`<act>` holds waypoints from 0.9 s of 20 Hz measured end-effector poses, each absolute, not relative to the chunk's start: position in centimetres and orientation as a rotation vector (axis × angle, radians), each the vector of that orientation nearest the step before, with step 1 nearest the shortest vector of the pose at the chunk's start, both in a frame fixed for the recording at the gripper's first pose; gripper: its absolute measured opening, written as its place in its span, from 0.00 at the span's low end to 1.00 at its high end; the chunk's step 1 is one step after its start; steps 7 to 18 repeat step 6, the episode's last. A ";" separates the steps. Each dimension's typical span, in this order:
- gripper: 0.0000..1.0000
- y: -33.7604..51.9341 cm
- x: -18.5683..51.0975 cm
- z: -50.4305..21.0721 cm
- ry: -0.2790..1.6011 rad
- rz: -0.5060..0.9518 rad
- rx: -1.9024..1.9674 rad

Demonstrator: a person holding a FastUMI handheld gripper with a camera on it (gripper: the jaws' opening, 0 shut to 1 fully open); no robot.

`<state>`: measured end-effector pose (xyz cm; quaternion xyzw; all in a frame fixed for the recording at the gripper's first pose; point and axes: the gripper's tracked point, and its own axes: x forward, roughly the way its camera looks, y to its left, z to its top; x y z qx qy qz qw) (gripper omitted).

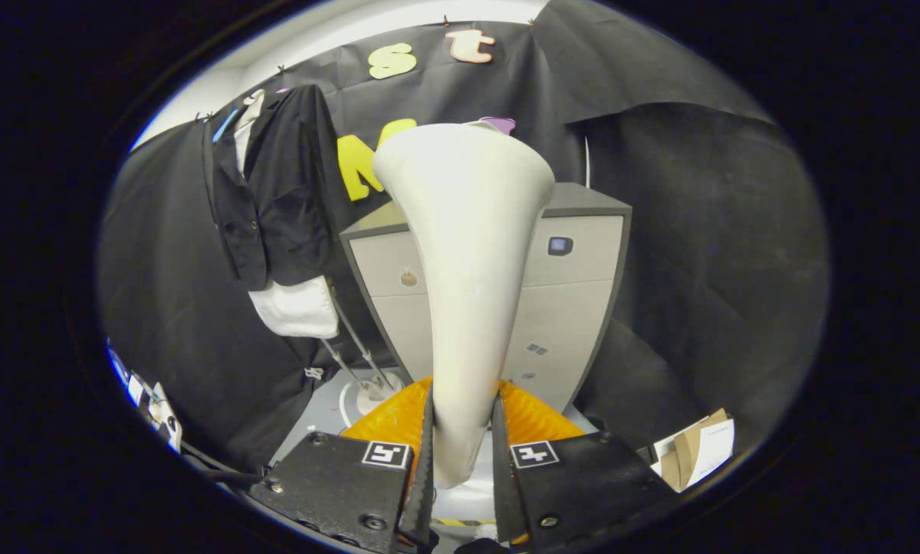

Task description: Iron the clothes twice with a garment steamer, once on the left side and once on the right side.

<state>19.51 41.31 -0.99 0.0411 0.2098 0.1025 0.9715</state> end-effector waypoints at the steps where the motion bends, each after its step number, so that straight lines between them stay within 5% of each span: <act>1: 0.35 41.3 19.5 -1.0 0.426 0.207 0.091; 18: 0.35 40.5 19.0 -1.2 0.440 0.204 0.103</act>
